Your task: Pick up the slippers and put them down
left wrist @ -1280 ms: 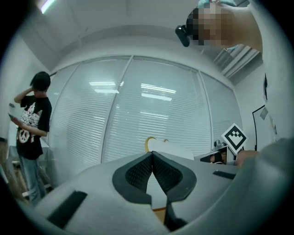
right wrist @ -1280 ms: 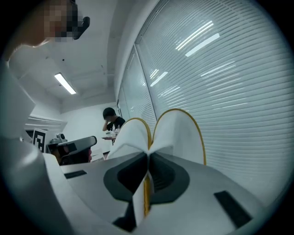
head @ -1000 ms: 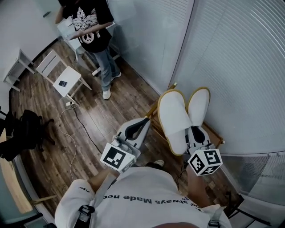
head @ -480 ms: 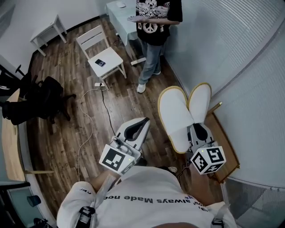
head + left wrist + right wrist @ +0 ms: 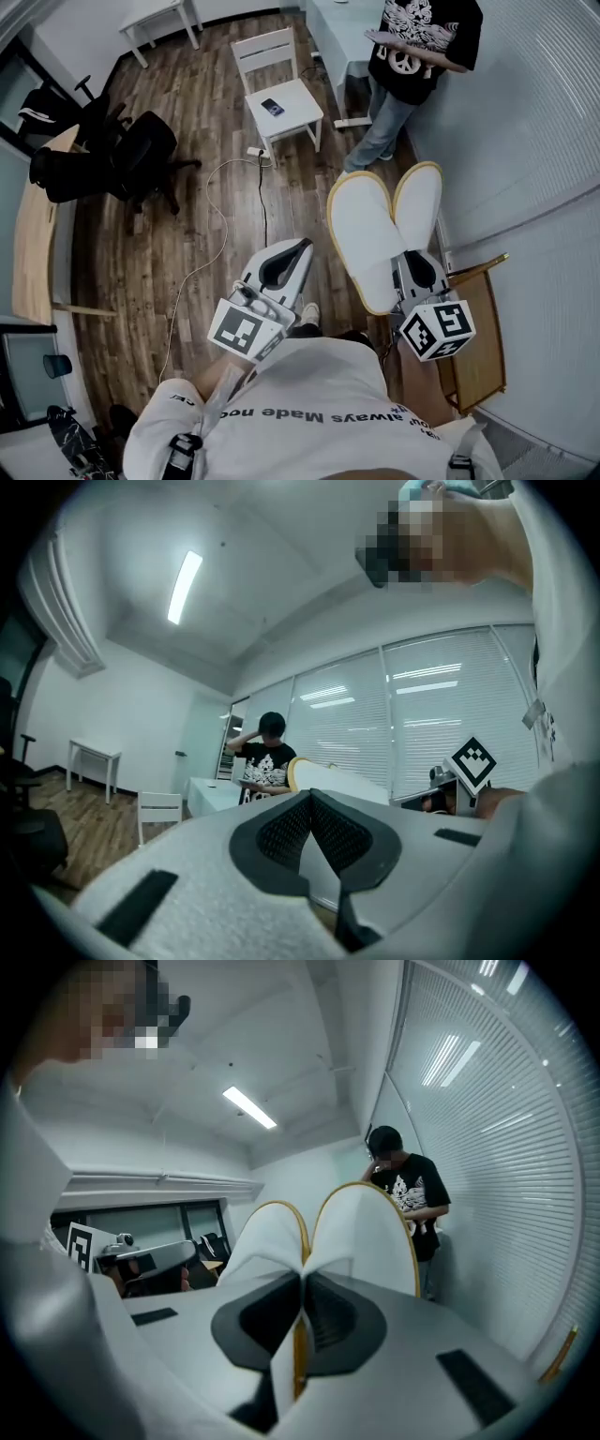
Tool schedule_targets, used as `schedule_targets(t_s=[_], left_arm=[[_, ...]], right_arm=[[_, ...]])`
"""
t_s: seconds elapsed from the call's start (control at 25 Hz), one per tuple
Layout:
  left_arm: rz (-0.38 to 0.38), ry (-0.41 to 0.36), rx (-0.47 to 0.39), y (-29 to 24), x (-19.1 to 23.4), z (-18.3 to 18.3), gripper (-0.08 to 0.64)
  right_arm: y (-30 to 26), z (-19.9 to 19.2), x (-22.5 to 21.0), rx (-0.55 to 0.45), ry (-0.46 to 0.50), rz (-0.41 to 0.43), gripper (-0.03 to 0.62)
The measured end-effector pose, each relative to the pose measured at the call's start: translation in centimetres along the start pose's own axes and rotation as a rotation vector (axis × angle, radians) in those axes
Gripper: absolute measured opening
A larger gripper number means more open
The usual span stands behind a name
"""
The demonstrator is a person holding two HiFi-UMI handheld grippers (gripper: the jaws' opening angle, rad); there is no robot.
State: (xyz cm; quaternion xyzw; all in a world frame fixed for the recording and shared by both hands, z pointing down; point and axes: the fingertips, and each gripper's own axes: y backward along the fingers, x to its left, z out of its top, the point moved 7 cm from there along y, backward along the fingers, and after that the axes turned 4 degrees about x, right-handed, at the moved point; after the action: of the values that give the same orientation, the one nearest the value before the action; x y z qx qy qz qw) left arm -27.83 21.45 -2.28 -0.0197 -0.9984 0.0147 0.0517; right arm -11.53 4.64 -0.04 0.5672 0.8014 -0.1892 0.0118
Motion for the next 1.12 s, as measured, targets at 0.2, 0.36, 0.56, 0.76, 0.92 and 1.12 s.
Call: schedule_targets(t_s=[0.2, 0.36, 0.56, 0.76, 0.92, 1.12], left_arm=[[0.079, 0.022, -0.003, 1.7, 1.5, -0.5, 0.011], [0.12, 0.037, -0.006, 1.6, 1.4, -0.7, 0.011], [0.135, 0.044, 0.004, -0.2, 0.8, -1.2, 0.011], [0.145, 0.044, 0.022, -2.4, 1.0, -2.6, 0.011], [0.164, 0.035, 0.057, -3.5, 2.1, -4.6, 0.011], [0.173, 0.037, 0.109, -4.5, 3.4, -8.6, 0.011]], right_arm=[[-2.4, -0.1, 1.6, 0.026, 0.021, 0.061, 0.021], [-2.8, 0.7, 1.1, 0.03, 0.041, 0.083, 0.021], [-2.9, 1.0, -0.9, 0.038, 0.05, 0.087, 0.021], [-3.6, 0.2, -3.0, 0.061, 0.045, 0.079, 0.021], [-4.8, -1.4, -4.1, 0.092, 0.054, 0.069, 0.021], [-6.8, -5.3, -5.1, 0.168, 0.041, 0.081, 0.021]])
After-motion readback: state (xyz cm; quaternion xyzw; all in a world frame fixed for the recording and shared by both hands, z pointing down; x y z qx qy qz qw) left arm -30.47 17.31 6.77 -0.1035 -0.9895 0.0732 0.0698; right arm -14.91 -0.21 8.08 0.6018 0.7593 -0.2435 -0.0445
